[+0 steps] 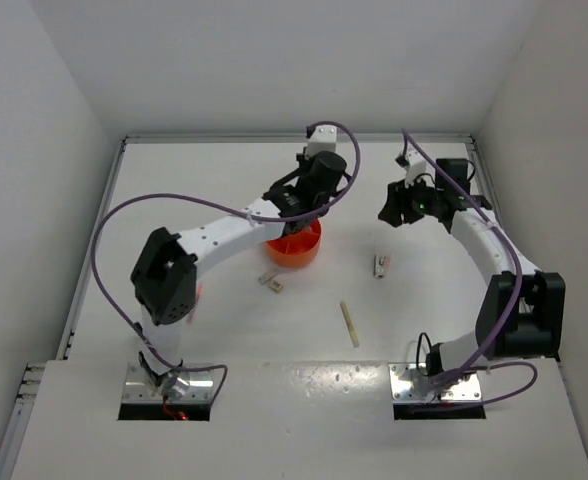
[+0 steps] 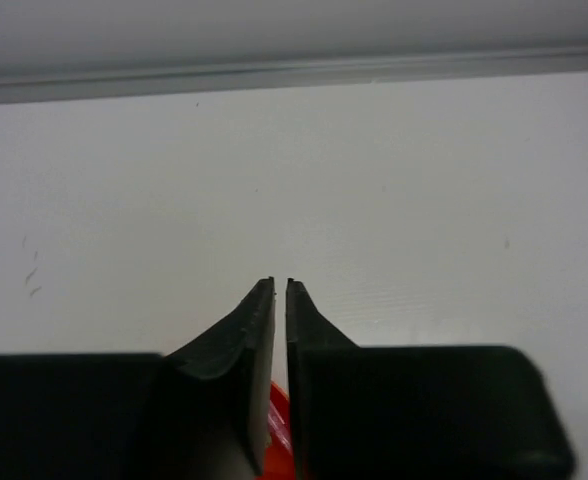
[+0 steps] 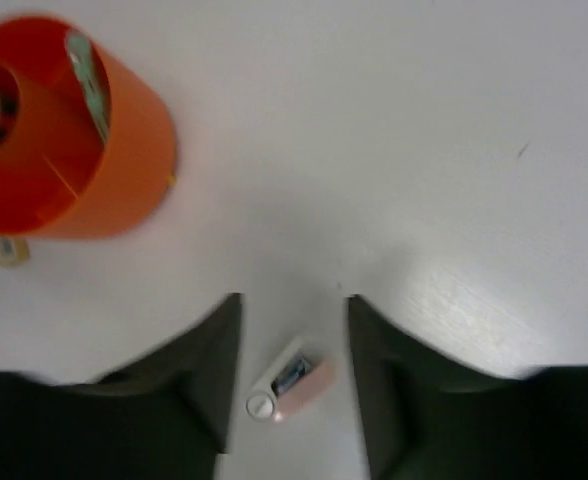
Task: Sort the stationery into containers
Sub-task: Place the stationery into the container, then grab a piece of stationery with the right arm
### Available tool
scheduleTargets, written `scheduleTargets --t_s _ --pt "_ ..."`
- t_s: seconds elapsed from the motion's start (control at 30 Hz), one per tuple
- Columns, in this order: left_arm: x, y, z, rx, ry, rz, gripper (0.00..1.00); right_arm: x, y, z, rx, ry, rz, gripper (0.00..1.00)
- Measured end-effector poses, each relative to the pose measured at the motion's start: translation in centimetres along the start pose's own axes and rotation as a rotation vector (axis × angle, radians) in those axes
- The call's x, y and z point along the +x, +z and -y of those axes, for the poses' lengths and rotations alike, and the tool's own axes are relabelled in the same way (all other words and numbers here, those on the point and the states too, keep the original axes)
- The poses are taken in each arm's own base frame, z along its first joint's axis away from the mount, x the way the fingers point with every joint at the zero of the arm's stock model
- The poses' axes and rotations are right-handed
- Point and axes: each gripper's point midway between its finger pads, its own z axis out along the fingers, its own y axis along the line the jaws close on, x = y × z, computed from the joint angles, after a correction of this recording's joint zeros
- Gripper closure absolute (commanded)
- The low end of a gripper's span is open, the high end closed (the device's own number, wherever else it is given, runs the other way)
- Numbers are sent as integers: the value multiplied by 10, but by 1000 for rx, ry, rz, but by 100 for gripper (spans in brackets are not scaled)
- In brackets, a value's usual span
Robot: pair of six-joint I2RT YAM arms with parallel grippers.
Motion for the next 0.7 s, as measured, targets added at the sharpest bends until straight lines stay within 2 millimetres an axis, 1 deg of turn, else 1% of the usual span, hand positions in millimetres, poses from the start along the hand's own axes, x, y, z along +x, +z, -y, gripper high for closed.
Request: scheduleTargets --t_s 0.03,0.07,0.1,0.17,0.23,0.3,0.37,0.4,0.43,0.53,0.6,0.67,0.7 --pt "-13 -7 0 24 -20 13 49 16 0 2 -4 -12 -69 4" --pt "-28 -16 -2 37 -38 32 35 24 1 1 -5 0 -99 0" --pt "-42 -27 -6 58 -63 52 25 39 0 1 -6 10 -157 0" --pt "-66 -53 -20 85 -113 77 11 63 -3 0 -9 23 -248 0" --pt "-87 -82 -40 111 -179 102 11 80 -9 -5 -15 32 -313 0" --pt "-103 -106 -61 137 -231 121 11 89 -14 -7 -20 36 -355 0" --pt "-104 -127 -86 139 -259 121 11 95 -17 -10 -28 38 -383 0" --pt "-102 -134 -97 136 -266 121 11 98 -18 -11 -30 41 -391 0" --pt "-96 -141 -111 129 -273 118 11 100 -19 -12 -33 45 -398 0" --pt "-60 -155 -150 86 -256 74 11 112 -19 -16 -46 75 -428 0" --pt "-40 -159 -170 56 -243 48 11 121 -17 -18 -59 113 -457 16" --pt "-21 -160 -186 24 -236 23 11 134 -10 -21 -82 169 -498 28" --pt "-14 -160 -192 12 -234 13 11 142 -6 -22 -89 200 -525 40"
